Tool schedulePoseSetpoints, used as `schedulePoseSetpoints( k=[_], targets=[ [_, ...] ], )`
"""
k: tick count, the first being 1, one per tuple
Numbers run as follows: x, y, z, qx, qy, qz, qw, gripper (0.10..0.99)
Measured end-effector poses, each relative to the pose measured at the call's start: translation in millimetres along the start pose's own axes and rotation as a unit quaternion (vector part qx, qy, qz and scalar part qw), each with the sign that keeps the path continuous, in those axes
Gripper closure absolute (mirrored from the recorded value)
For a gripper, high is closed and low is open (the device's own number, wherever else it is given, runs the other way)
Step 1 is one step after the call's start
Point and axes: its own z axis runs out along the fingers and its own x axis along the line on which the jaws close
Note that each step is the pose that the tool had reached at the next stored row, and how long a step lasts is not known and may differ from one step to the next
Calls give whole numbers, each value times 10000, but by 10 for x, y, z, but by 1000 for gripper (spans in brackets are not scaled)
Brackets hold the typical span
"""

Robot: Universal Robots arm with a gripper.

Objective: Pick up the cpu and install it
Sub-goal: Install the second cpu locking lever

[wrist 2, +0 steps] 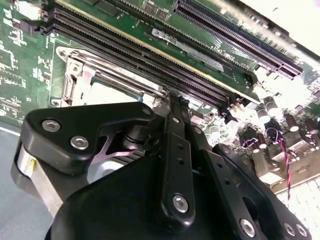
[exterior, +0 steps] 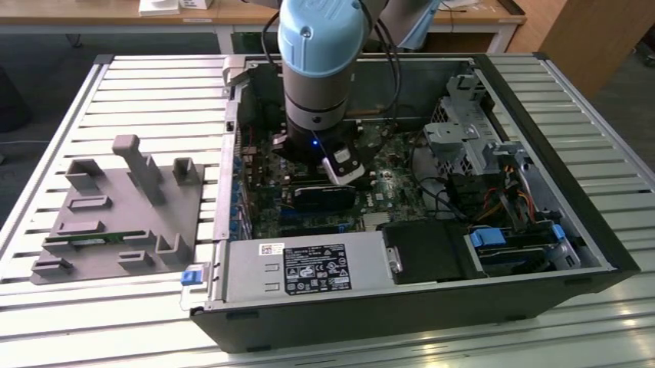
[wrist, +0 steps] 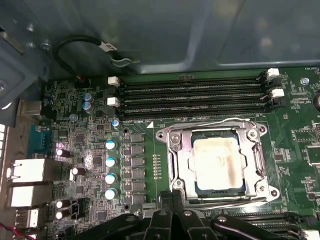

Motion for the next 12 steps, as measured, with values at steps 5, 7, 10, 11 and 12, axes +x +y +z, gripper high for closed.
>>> schedulePoseSetpoints(
  k=[5,7,10,11,12],
  targets=[
    [15,-7,23,-18,-2,-2,10000,973],
    [27,-5,15,-21,-2,-4,10000,973],
    [31,11,-40,-22,-2,-5,10000,973],
    [32,18,-65,-22,-2,-5,10000,973],
    [32,25,-85,-21,-2,-5,10000,973]
  ],
)
